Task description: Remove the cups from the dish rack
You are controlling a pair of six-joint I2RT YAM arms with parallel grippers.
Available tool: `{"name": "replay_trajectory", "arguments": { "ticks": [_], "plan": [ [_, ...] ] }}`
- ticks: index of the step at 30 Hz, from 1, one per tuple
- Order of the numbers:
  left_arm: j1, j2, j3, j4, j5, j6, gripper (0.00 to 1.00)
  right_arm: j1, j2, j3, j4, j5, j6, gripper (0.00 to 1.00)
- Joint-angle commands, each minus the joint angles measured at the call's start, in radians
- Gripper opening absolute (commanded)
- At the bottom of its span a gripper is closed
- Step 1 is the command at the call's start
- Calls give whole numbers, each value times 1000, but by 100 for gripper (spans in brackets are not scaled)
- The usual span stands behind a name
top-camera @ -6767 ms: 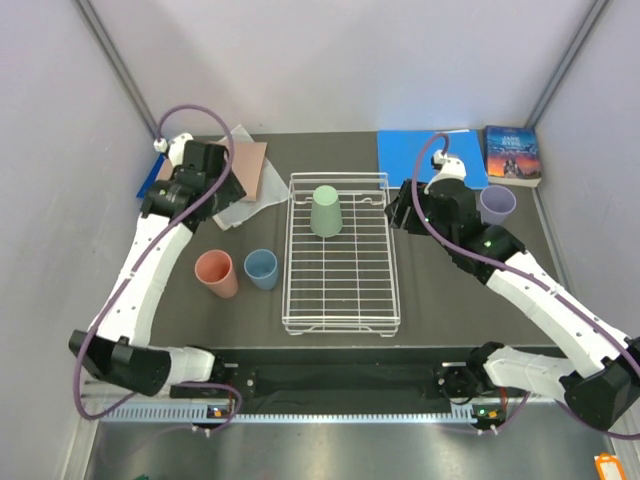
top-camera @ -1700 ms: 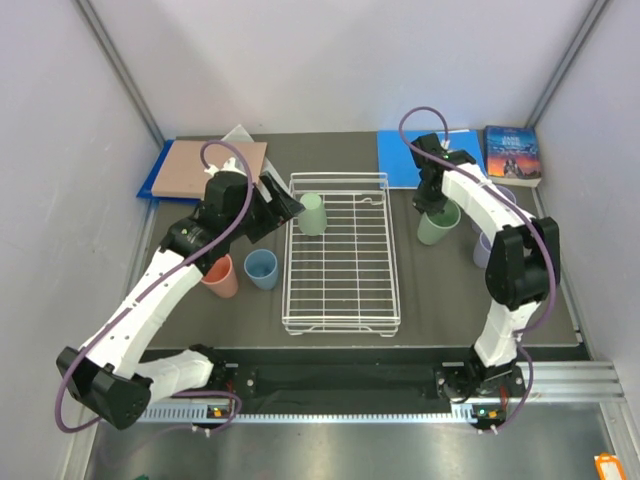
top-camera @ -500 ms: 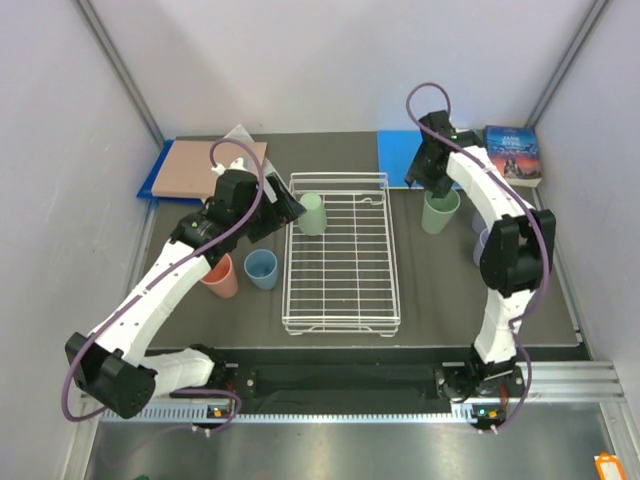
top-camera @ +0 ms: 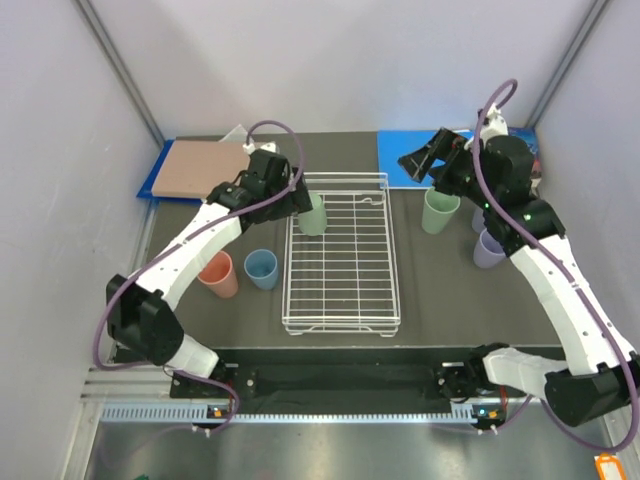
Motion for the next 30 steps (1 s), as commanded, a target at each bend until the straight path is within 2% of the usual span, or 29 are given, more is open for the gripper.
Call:
{"name": "replay_trajectory", "arguments": {
  "ticks": [1, 5, 12, 24, 27, 28, 30],
  "plan": [
    [-9, 41, 48, 70, -12, 116, 99, 29, -26, -90, 102, -109, -43, 94],
    [-25, 119, 115, 61, -12, 136, 99, 51, -66, -156, 114, -109, -51, 95],
    [-79, 236, 225, 49, -65, 145, 99, 54, -98, -177, 102, -115, -49, 95],
    [-81, 385, 239, 7, -158, 80, 98, 54, -87, -188, 79, -132, -77, 94],
    [-81, 408, 253, -4, -154, 83, 87, 54, -80, -202, 86, -135, -71, 92],
    [-81, 411, 256, -14, -155, 83, 66, 54, -78, -203, 83, -134, -72, 92],
    [-82, 405, 258, -21, -157, 82, 37, 54, -78, -209, 85, -126, -66, 91]
  ]
}}
